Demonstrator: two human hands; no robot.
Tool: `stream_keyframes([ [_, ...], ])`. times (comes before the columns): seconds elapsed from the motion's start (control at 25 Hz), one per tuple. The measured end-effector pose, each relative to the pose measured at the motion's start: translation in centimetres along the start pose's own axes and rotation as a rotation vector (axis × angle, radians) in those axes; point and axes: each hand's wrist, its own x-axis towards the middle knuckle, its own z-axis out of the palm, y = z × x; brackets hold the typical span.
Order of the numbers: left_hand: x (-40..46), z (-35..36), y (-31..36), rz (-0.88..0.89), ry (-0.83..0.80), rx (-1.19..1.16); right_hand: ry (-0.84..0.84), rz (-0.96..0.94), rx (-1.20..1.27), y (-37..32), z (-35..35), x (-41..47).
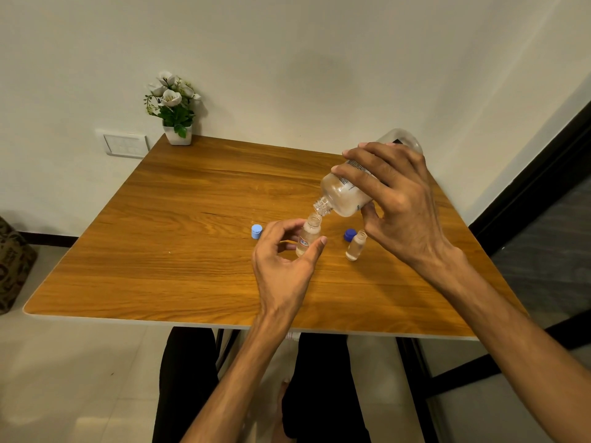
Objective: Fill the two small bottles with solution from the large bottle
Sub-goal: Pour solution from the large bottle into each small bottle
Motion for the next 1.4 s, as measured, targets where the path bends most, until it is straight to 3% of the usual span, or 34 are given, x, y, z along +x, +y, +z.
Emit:
stream_keyframes([
  [0.2,0.0,0.0,0.0,-0.002,0.001,-0.005,-0.011,0.022,0.020,-0.3,0.1,-0.3],
  [0.4,0.1,0.0,-0.1,-0.011,-0.001,-0.019,-0.039,0.220,0.086,-0.9,0.1,-1.6],
  [0.72,0.1,0.9,-1.6,-0.021,-0.026,0.007,-0.013,0.690,0.329,-3.5,0.5,-6.5],
  [0.92,0.6,0.9,-4.7,-0.082,-0.071,0.173,0.082,1.150,0.561,-2.3,1.3,-10.5],
  [1.0,1.1,0.8,-5.7,-0.118,-0.090,0.234,0.125,1.247,0.588,-1.6,1.6,-12.3],
  [1.2,1.9,1.1,-7.4,-0.211,-0.116,0.316,0.177,1.317,0.625,-0.4,2.4,-14.7],
  [1.4,1.7,1.5,-7.2,-0.181,-0.138,0.367,0.193,1.304,0.654,0.1,3.3,-15.8],
])
